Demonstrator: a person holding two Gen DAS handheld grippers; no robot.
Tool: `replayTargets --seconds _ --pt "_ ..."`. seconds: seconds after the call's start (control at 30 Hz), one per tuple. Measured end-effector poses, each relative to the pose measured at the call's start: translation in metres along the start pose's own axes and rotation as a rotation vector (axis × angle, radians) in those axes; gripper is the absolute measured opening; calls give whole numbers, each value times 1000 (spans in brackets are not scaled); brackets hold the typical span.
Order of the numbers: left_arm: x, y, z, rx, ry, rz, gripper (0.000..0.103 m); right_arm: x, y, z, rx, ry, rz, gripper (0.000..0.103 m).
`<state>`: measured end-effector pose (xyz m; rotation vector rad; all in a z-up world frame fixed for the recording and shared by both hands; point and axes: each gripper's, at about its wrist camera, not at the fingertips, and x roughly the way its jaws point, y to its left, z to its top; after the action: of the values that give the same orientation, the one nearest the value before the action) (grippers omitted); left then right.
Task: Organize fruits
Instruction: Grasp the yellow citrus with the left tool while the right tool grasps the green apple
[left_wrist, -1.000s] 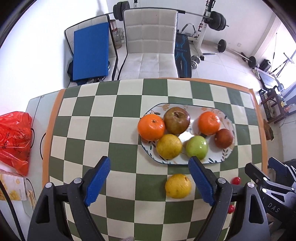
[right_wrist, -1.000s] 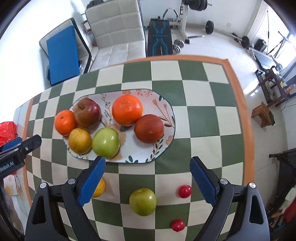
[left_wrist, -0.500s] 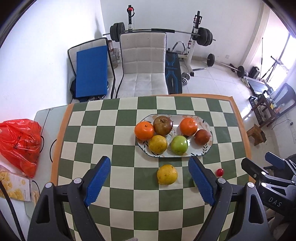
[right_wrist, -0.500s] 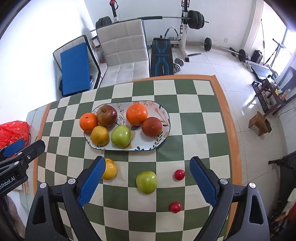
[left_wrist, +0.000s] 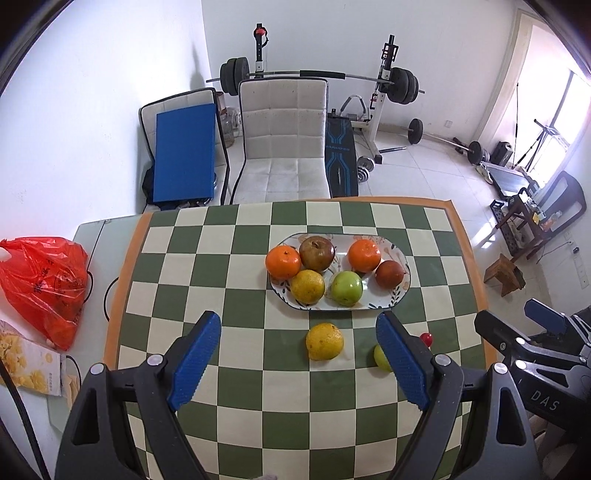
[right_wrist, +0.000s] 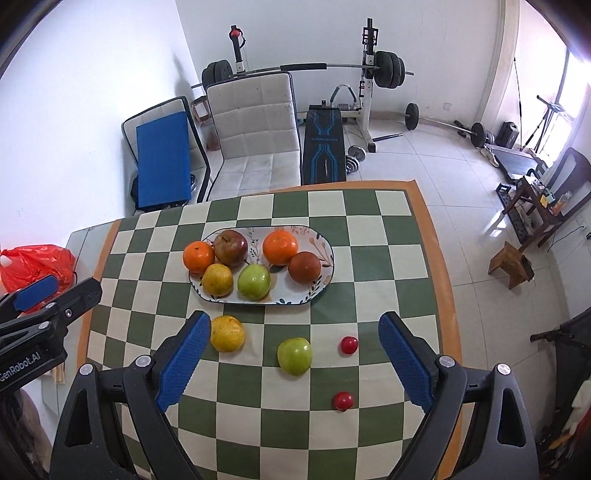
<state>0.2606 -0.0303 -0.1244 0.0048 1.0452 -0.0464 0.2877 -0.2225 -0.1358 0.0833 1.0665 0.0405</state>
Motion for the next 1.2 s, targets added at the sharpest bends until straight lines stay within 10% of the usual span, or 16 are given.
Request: replayTargets --seconds 0.3,0.63,1.07,1.2 --pt "58 0 -2 -7 130 29 101 21 -5 -3 24 37 25 94" --pt "178 6 -27 -73 457 15 101 159 -31 -31 110 300 71 93" --pt "253 -31 -44 -17 628 -42 101 266 -28 -80 96 543 119 58" --pt "266 -45 -49 32 642 -56 80 260 -34 -95 95 570 142 58"
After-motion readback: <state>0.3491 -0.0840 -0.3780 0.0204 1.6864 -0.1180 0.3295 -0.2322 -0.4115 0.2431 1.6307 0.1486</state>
